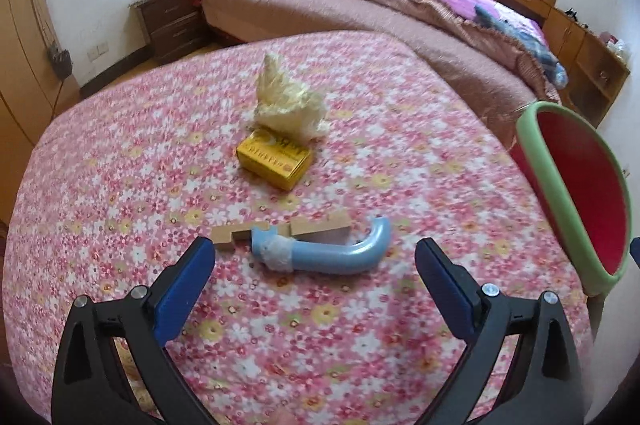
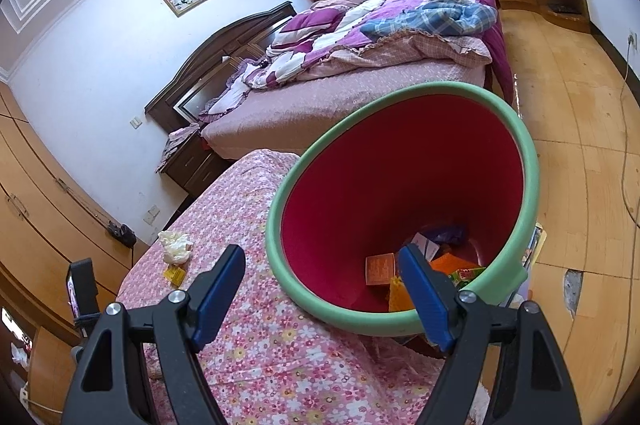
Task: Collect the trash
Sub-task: 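Move both tools back over the remaining items on the bed, then close the left tool on the blue curved plastic handle and lift it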
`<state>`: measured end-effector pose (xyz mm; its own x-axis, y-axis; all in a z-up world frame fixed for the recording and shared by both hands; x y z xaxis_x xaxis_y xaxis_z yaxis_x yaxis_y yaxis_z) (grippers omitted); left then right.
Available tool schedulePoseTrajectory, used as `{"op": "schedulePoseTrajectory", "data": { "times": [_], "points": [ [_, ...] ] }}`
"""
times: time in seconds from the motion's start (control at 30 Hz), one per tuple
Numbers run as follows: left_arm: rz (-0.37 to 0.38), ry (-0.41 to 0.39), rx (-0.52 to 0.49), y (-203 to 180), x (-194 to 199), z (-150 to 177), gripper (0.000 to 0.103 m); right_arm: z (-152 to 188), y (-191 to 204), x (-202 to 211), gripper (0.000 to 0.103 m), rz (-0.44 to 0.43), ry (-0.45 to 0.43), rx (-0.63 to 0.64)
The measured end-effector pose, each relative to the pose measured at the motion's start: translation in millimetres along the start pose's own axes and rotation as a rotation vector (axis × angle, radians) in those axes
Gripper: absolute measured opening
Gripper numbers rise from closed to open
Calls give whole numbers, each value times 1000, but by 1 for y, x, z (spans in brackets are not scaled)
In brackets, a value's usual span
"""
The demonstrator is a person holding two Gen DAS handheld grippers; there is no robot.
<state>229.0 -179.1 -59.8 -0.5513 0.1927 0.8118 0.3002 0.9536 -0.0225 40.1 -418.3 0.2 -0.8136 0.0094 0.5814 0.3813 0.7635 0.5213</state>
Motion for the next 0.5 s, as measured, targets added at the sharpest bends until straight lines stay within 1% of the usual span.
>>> {"op": "schedulePoseTrajectory", "data": {
  "times": [0.07, 0.1, 0.2, 0.23, 0.3, 0.5],
  "points": [
    [3, 22, 17, 0, -6, 1, 95, 1, -2, -2, 81, 2, 5, -5],
    [0, 31, 34, 1, -9, 2, 89, 1, -2, -2, 81, 2, 6, -7],
    [-2, 26, 49, 0, -12, 3, 85, 2, -1, -4, 81, 1, 10, -7],
    [2, 19, 47, -1, -11, 2, 80, 3, -1, -3, 81, 1, 11, -5],
    [15, 10, 32, -4, -9, 2, 72, 3, 1, -3, 81, 0, 10, -2],
    [65, -30, 39, -2, 10, 5, 72, 2, 11, 2, 81, -8, 4, 16]
  ]
}}
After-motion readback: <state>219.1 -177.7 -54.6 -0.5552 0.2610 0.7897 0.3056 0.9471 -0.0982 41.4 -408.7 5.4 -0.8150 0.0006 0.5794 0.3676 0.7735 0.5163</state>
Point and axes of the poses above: each gripper's, at about its wrist camera, not at the fingertips, and x roughly against the way its jaws point, y to its left, z to its underside, the point moved 7 cm from there along -x, roughly the way its jaws point, and after that the axes turned 1 degree about -x, right-handed, at the moved point
